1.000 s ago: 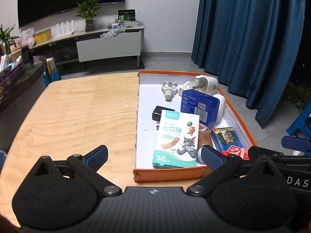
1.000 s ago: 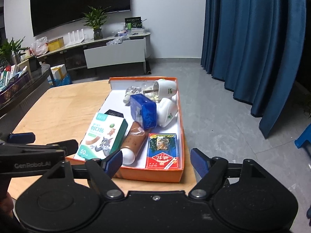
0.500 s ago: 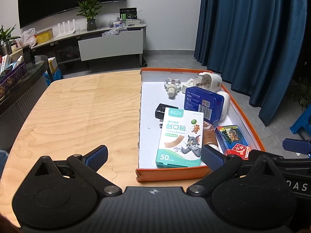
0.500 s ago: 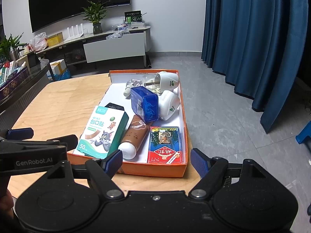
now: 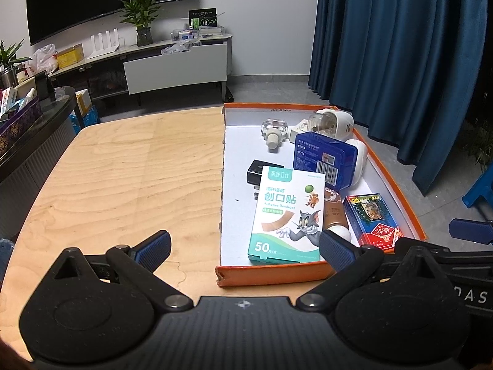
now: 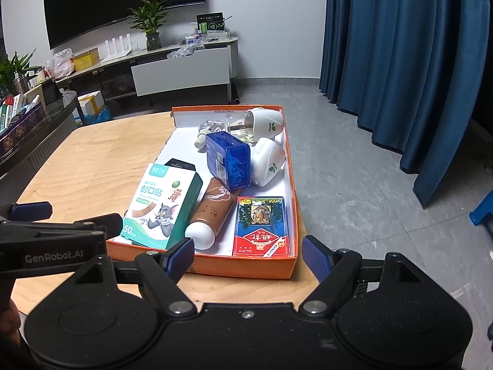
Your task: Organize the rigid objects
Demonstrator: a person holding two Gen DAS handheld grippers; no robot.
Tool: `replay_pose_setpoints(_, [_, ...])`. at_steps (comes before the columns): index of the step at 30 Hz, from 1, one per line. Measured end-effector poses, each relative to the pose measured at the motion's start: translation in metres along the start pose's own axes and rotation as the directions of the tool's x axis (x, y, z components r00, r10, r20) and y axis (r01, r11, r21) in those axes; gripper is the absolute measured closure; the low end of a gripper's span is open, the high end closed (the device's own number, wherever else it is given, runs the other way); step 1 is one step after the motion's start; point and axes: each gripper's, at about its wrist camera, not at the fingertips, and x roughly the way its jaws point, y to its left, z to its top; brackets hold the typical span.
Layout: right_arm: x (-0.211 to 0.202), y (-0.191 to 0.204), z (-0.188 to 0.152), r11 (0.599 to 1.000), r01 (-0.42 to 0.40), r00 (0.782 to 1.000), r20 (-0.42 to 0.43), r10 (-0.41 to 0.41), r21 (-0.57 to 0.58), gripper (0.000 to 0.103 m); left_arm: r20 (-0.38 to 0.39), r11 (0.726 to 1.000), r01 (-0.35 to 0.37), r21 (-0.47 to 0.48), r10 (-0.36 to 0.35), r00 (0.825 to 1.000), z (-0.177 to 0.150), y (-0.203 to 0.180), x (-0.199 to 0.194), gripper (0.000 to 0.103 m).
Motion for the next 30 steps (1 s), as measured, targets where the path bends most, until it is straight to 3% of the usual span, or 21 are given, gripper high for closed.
replay_pose_setpoints(30, [0.0021,0.0019,-0.0014,1.0,0.004,1.0,-0.011,-0.004,-0.001,0.012,-0.017,1.0,-0.008,0.005,0.008,1.0,-0.0014,0.0007,0.0026,0.0])
